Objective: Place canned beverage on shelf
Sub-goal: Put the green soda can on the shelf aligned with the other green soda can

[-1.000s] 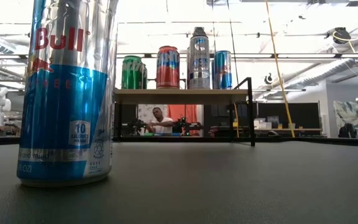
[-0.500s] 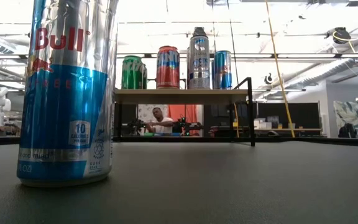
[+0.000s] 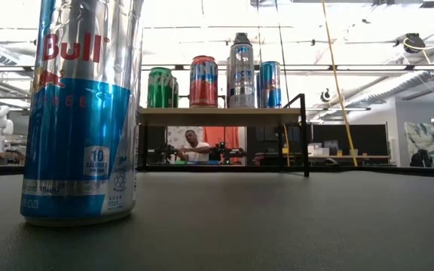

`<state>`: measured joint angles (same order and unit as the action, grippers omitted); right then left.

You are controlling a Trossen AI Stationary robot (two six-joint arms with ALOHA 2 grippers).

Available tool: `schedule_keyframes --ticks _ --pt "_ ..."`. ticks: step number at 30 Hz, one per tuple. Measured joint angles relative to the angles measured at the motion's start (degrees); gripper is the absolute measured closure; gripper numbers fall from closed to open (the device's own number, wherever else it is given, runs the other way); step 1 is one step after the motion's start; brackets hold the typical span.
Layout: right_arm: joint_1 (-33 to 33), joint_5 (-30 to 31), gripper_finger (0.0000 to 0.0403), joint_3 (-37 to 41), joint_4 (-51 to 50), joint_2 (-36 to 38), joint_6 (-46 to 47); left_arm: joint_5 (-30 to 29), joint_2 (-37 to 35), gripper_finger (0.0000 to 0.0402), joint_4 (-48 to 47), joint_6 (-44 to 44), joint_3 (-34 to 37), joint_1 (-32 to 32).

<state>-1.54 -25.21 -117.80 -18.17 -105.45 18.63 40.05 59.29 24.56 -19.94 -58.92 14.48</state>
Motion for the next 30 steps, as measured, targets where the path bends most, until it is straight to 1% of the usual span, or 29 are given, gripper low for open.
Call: schedule_keyframes --ticks 8,19,30 --pt "0.0 -0.1 0.0123 0.1 0.0 0.0 0.2 1.0 0.0 0.0070 -1.2 -5.3 -0.1 0.1" --pt "0.0 0.0 0.0123 0.1 0.2 0.0 0.3 1.6 0.0 0.0068 -1.3 -4.9 -0.1 0.0" --pt "-0.1 0.4 0.0124 0.1 0.4 0.1 0.4 -3.6 -0.1 0.0068 -0.9 -4.1 -0.1 0.0"
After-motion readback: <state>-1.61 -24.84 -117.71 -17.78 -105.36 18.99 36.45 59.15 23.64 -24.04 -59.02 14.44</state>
